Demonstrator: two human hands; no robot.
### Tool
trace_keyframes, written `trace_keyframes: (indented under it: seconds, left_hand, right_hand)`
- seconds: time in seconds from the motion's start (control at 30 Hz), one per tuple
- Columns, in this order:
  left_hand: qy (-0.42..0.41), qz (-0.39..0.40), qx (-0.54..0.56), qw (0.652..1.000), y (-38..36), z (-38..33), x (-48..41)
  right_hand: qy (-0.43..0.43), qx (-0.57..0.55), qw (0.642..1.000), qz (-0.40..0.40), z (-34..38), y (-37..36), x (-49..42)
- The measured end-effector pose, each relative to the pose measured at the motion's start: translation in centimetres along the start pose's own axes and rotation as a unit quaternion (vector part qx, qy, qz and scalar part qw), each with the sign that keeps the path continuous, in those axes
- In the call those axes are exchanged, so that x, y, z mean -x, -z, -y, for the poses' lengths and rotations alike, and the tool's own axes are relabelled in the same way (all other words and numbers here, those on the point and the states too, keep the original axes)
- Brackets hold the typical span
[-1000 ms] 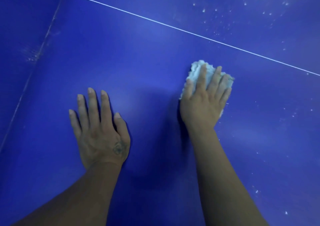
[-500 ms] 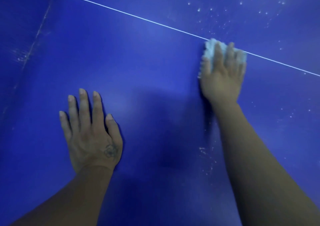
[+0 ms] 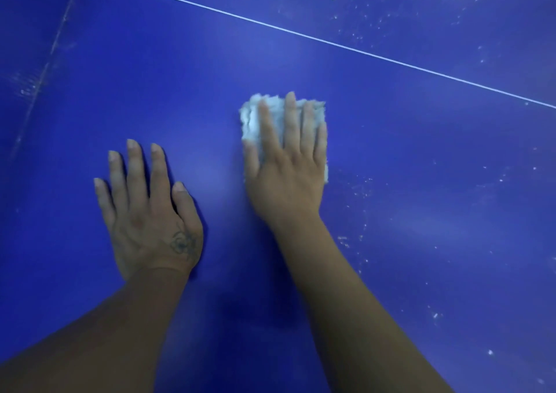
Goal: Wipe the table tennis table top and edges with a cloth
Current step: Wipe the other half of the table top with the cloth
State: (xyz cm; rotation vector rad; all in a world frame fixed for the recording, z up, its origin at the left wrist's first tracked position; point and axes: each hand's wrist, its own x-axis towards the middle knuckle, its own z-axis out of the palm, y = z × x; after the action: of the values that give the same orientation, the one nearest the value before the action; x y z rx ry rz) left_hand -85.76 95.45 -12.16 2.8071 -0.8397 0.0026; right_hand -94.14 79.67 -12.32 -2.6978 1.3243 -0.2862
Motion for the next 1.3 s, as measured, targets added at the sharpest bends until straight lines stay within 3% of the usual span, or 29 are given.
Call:
trace_keyframes:
  seconds: [0.1, 0.2, 0.27, 0.4, 0.5, 0.63, 0.73, 0.8, 0.93, 1.1, 1.17, 1.3]
  left_hand:
    - [-0.001, -0.001, -0.001, 1.0, 0.0, 0.0, 0.1]
    - [-0.002, 0.002, 0.0, 1.0, 0.1, 0.0, 0.2]
    - [0.0, 0.003, 0.001, 1.0, 0.2, -0.1, 0.2]
    - [0.004, 0.013, -0.004, 1.0, 0.7, -0.2, 0.3]
    - [0.0, 0.014, -0.007, 1.0, 0.7, -0.3, 0.3]
    - [-0.001, 0.006, -0.01, 1.0, 0.4, -0.1, 0.4]
    - [-0.001, 0.01, -0.005, 1.0, 0.9, -0.3, 0.6]
    - [-0.004, 0.011, -0.007, 1.0, 1.1, -0.5, 0.8]
    - [-0.024, 0.014, -0.008, 1.0, 0.9, -0.2, 0.9]
    - [-0.096, 0.024, -0.012, 0.995, 1.6, 2.4, 5.1]
    - [-0.096, 0.02, -0.017, 0.995, 2.4, 3.6, 9.3]
    - [-0.07, 0.006, -0.006, 0.997, 3.0, 4.8, 15.2]
  right_hand:
    - [-0.01, 0.008, 1.0, -0.009, -4.6, 1.0, 3.1]
    - [-0.12, 0.077, 0.99, 0.013, -12.2, 3.3, 4.1]
    - [-0.198, 0.059, 0.978, 0.033, -15.1, 4.6, 4.2]
    - [-0.265, 0.058, 0.962, 0.033, -12.7, 4.0, 4.0]
    - [-0.211, 0.088, 0.973, 0.01, -7.1, 2.5, 3.5]
    - [-0.054, 0.015, 0.998, -0.019, 0.3, 1.2, 5.5]
    - [0.033, -0.001, 0.999, 0.011, -0.4, 1.9, 9.3]
    - [0.022, 0.028, 0.999, -0.005, -4.7, 2.8, 10.4]
    - [-0.093, 0.092, 0.991, 0.026, -13.6, 4.8, 9.8]
    - [-0.215, 0.061, 0.974, 0.047, -11.1, 4.8, 9.1]
    - [-0.167, 0.055, 0.984, 0.04, -6.7, 4.4, 10.7]
    - [0.01, -0.016, 1.0, 0.015, 0.6, 3.7, 16.8]
